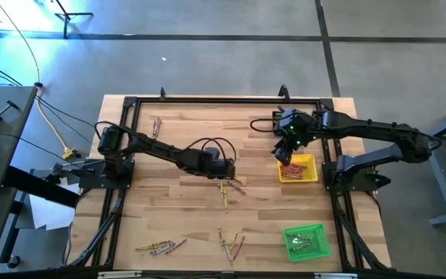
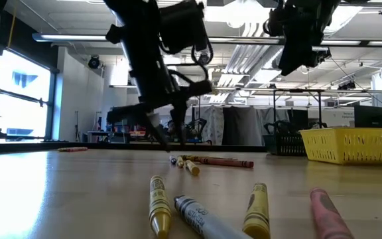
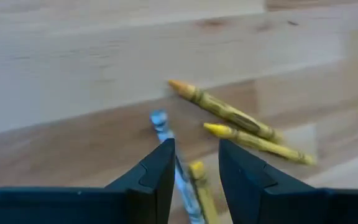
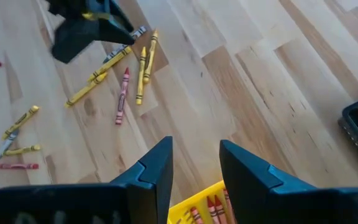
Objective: Sort crayons
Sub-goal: Put the gray crayon into the green bin, then put the yellow crayon into the black bin
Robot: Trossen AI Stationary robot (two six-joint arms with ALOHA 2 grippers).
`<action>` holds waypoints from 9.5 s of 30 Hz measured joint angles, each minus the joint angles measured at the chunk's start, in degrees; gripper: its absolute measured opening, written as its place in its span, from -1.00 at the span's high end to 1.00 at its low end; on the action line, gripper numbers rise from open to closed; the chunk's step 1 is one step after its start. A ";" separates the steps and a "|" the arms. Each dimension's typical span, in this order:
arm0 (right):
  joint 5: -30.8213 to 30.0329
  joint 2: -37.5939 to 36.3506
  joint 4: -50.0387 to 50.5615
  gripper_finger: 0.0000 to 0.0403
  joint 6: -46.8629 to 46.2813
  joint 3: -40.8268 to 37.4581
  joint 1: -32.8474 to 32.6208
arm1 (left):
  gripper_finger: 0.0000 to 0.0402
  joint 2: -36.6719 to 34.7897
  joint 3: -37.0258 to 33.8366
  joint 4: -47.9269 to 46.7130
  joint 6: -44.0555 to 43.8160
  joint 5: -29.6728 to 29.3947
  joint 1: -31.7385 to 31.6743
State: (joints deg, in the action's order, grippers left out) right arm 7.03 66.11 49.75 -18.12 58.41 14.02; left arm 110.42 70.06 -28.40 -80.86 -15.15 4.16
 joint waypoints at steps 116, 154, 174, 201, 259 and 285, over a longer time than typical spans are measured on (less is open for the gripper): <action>-0.17 3.01 -3.97 0.95 -10.44 11.20 1.22 | 0.53 -23.92 -0.05 24.57 45.57 6.26 -13.15; 12.73 4.85 -14.56 0.64 -17.60 -16.15 -59.19 | 0.55 -23.92 -0.07 15.72 52.55 8.41 -17.81; 8.45 4.22 4.43 0.59 -9.28 -7.48 -45.13 | 0.55 -24.36 -0.13 3.07 51.98 17.64 -18.49; -17.42 42.91 -5.79 0.59 -10.87 21.74 -7.88 | 0.55 -44.94 -0.13 -22.41 61.62 2.65 -21.02; -9.54 61.31 -4.20 0.59 -16.35 38.14 -11.94 | 0.55 -48.82 -0.11 -26.86 48.92 1.96 -17.18; -11.73 58.18 3.17 0.96 -8.88 41.43 -5.84 | 0.55 -48.82 -0.11 -26.93 48.94 -0.49 -17.11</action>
State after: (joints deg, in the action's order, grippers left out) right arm -4.70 124.28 52.92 -27.00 99.85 8.18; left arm 61.60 69.95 -55.33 -31.92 -15.64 -12.95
